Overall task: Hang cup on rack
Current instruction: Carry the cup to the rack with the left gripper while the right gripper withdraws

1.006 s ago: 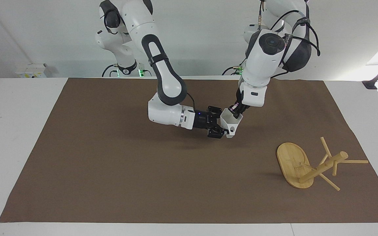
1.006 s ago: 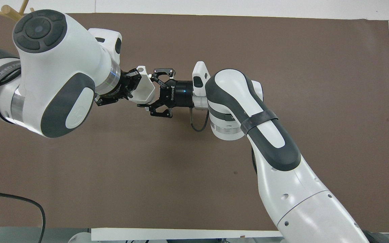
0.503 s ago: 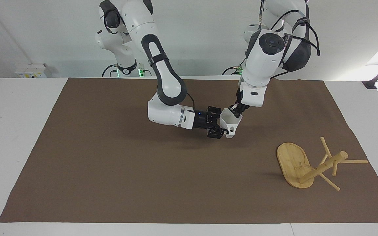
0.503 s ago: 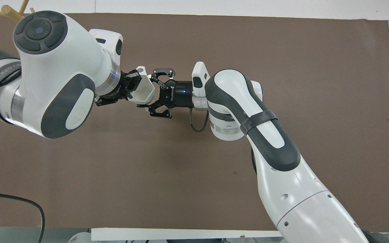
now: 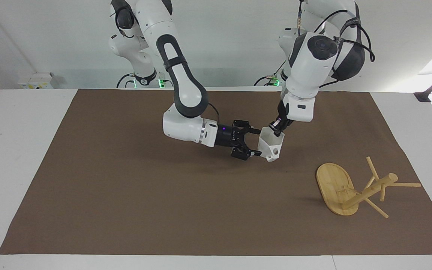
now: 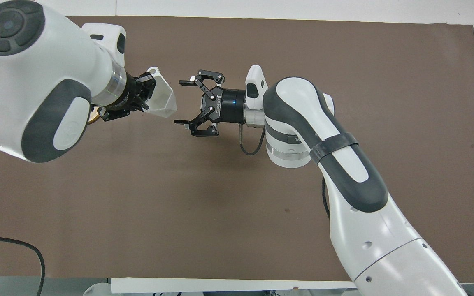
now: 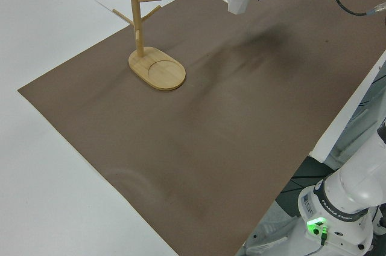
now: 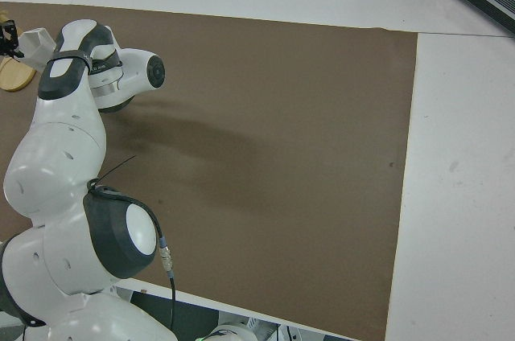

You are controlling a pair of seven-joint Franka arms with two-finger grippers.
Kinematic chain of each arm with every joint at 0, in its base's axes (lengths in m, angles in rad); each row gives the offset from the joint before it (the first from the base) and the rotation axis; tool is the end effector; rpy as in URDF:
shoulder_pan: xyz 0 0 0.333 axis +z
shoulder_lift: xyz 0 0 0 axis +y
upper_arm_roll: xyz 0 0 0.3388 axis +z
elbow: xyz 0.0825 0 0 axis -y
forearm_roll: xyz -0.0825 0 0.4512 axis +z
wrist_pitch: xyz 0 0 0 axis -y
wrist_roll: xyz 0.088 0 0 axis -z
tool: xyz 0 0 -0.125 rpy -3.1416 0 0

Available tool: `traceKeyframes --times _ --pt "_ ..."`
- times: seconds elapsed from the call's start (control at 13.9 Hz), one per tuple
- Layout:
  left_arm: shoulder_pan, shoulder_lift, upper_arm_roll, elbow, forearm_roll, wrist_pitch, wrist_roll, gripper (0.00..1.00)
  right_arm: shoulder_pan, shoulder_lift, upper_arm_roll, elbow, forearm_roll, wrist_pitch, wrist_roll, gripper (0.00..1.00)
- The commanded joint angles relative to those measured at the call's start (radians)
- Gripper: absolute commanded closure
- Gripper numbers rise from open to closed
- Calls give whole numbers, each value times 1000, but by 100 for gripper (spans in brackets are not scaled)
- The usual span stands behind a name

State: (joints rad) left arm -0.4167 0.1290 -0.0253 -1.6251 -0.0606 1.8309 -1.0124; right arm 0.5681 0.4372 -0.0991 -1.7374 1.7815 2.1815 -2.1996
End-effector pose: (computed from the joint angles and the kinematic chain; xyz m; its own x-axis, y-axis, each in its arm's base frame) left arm 0.6138 -0.2961 0.5396 0.8345 0.5509 -0.0129 0.5493 -0.8299 0.0979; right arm 0.6520 0.3957 0.3433 -0.0124 0.2208 0.9752 0.9899 -0.1347 0.0431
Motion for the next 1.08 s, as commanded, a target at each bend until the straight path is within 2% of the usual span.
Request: traceKeyframes --times 0.0,0.14,0.36,0.5,0.65,0.86,1.01 --pt "53 -68 -1 -51 -18 74 -8 100 -88 -70 9 -65 -158 -52 20 0" --pt "88 -109 -1 -145 -79 238 -9 100 -177 -98 7 -57 -365 -138 62 0" --pt "111 -164 -1 -318 -157 524 -14 100 -293 -176 6 -45 -668 -258 238 0" --pt "114 -198 -1 -445 -171 742 -2 100 -356 -212 6 -24 -804 -333 355 0" --pt "113 -206 -1 -496 -180 827 2 100 -408 -244 6 -16 -885 -373 452 0" --pt "139 -189 -1 -524 -263 881 26 100 -458 -281 4 -10 -1011 -376 544 0" --pt "151 -155 -1 -526 -291 884 142 100 -471 -305 2 -8 -1100 -423 602 0"
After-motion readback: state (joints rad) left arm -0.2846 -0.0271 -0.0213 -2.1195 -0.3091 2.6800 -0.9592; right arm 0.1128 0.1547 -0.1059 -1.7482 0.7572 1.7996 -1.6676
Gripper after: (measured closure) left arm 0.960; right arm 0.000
